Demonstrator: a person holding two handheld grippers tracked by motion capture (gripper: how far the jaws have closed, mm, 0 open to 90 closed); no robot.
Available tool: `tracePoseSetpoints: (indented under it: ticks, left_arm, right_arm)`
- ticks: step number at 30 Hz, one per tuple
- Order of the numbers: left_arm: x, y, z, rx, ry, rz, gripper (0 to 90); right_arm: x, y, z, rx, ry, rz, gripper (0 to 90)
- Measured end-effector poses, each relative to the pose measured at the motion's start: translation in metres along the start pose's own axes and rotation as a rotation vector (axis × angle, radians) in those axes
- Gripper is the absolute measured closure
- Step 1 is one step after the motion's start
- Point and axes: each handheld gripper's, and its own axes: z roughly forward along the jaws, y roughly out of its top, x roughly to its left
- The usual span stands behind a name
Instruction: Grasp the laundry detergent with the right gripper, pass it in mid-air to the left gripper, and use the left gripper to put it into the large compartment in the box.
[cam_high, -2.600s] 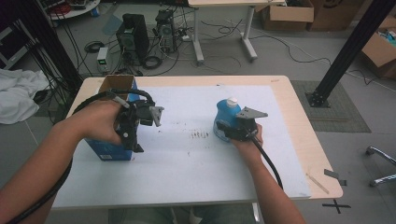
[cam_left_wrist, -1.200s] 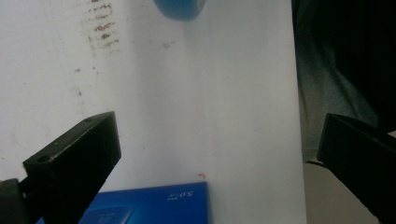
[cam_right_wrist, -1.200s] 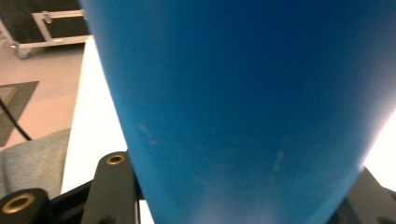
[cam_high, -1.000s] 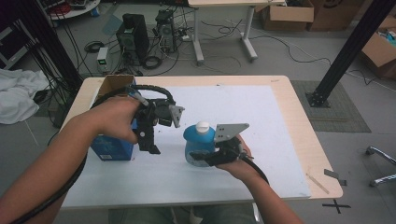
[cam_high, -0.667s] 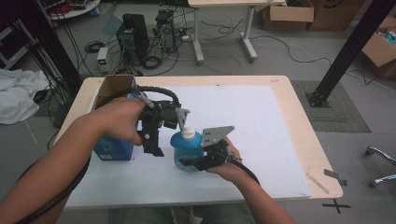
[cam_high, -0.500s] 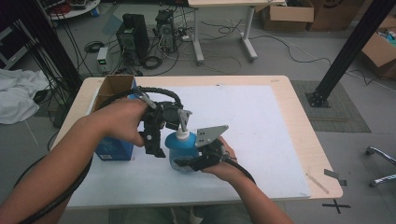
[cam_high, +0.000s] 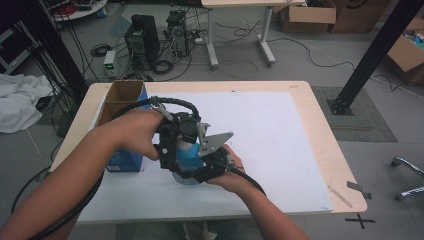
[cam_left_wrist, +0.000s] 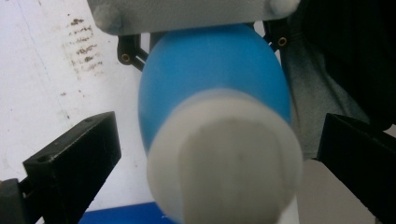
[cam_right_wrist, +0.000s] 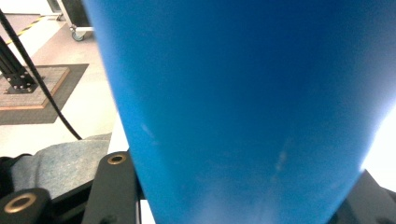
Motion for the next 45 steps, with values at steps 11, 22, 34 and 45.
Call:
tracePoseSetpoints:
  ticks: [11, 22, 34, 45]
  left_arm:
    - [0.0, 0.003, 0.006, 0.031, 0.002, -0.013, 0.1]
    - [0.001, 0.007, 0.01, 0.06, 0.013, -0.017, 1.4]
    - [0.002, 0.006, 0.008, 0.063, 0.022, -0.016, 10.6]
    - [0.003, 0.004, 0.007, 0.081, 0.021, -0.021, 22.2]
  right_arm:
    - [-0.001, 0.003, 0.003, 0.002, -0.003, 0.0, 45.3]
    - [0.001, 0.004, 0.003, 0.02, 0.0, 0.021, 45.3]
    - [-0.001, 0.003, 0.005, 0.01, 0.002, 0.016, 45.4]
    - [-0.003, 0.005, 0.007, 0.012, 0.022, 0.012, 45.5]
